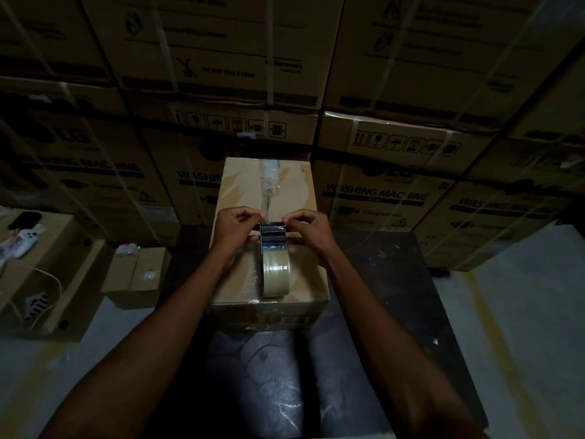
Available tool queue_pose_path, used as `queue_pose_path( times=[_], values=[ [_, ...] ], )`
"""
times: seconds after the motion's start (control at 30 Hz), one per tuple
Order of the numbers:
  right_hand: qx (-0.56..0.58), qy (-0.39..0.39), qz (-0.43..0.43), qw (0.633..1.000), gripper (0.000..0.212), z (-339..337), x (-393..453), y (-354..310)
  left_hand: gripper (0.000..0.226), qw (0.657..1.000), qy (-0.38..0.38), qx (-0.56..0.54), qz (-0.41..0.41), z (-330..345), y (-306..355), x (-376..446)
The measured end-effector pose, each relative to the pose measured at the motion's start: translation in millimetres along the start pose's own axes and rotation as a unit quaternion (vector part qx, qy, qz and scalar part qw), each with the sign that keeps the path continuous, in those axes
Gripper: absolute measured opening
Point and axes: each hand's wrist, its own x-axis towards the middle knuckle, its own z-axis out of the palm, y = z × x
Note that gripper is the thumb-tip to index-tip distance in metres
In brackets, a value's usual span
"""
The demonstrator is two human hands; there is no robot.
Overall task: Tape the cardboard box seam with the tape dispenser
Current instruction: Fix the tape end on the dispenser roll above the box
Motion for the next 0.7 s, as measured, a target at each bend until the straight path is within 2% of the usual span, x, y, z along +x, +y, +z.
queue_pose_path(
  times=[0.17, 0.43, 0.7],
  values=[
    [0.015, -0.008, 0.009, 1.0, 0.017, 0.9, 0.2, -5.4, 0.013, 1.0, -0.002, -0.008, -0.013, -0.3, 0.1, 1.3],
    [0.005, 0.012, -0.031, 0.999, 0.002, 5.8, 1.6, -2.7, 0.014, 0.999, -0.015, -0.014, -0.025, 1.9, 3.0, 1.4],
    [0.014, 0.025, -0.022, 0.999, 0.009, 8.0, 5.1, 0.2, 0.022, 0.996, -0.041, -0.043, -0.073, -3.5, 2.4, 3.6]
  ],
)
